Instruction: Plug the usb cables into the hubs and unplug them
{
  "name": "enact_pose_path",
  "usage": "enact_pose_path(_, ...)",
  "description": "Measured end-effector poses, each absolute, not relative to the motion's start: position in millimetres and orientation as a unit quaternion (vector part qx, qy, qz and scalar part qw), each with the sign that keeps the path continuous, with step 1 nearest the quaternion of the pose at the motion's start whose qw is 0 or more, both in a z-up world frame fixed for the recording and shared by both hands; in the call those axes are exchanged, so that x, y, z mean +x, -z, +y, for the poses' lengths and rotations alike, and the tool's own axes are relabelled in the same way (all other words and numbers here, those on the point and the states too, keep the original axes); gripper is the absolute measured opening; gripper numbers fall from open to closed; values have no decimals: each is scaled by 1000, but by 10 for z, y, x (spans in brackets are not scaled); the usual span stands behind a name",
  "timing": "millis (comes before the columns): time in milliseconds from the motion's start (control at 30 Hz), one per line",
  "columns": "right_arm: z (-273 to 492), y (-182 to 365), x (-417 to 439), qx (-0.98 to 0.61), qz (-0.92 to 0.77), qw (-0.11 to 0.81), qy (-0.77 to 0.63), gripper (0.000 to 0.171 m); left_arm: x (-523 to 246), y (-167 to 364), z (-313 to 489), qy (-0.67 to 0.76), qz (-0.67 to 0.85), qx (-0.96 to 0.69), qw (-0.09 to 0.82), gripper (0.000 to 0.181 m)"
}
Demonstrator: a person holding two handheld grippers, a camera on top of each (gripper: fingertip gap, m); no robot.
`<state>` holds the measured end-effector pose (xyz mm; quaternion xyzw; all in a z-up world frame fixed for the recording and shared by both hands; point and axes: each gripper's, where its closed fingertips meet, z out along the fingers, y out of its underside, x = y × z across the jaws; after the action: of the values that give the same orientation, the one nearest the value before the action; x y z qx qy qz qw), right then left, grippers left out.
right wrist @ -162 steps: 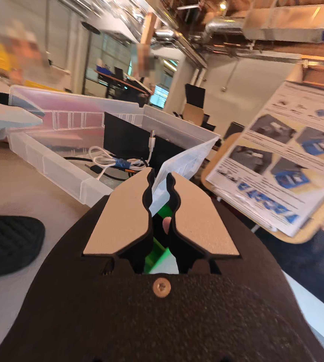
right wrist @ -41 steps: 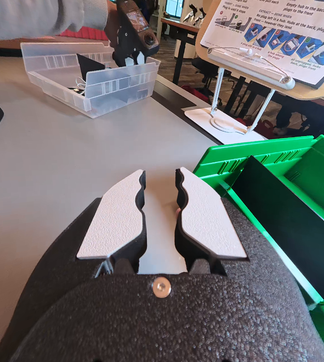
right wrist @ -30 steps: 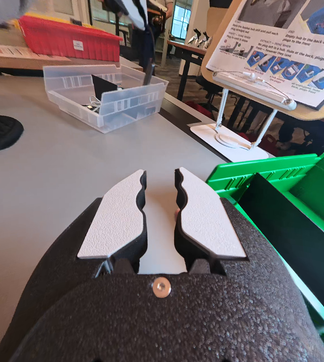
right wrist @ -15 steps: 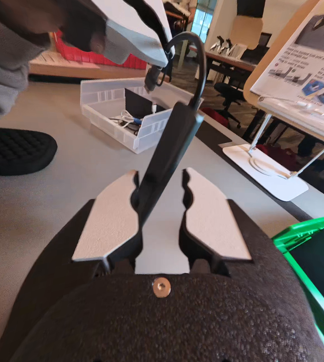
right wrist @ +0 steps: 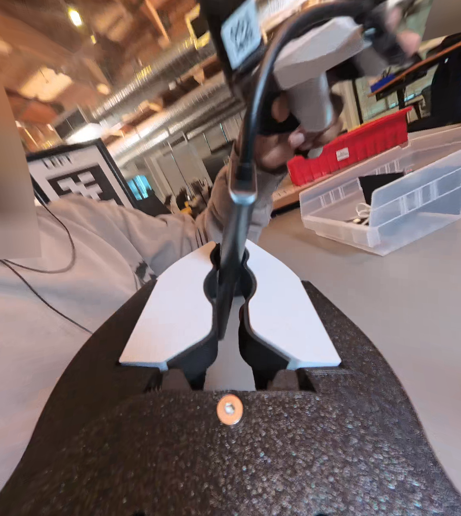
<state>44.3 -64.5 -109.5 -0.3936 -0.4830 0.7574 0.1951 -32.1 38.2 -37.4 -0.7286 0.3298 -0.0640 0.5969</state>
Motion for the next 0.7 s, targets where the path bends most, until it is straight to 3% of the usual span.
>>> enact_pose_path(33, -573, 1026, 469, -391, -460, 196, -773, 11, -360, 294, 334, 62, 317, -714, 621, 51)
enact_pose_path(200, -153, 815, 568, -394, -381, 251, -798, 11, -340, 234, -99, 31, 335, -683, 649, 42)
enact_pose_path(400, -7, 689, 665, -393, -418, 355, -738, 11, 132, 983, -647, 121, 432, -685, 574, 31)
enact_pose_path(533, -103, 486, 688, -361, -430, 401, -724, 11, 440, 1550, -648, 266, 395, -728, 492, 34)
enact_pose_path(700, -438, 521, 598, -325, -474, 436, -693, 10, 931, 1508, -400, 323, 362, -682, 548, 46)
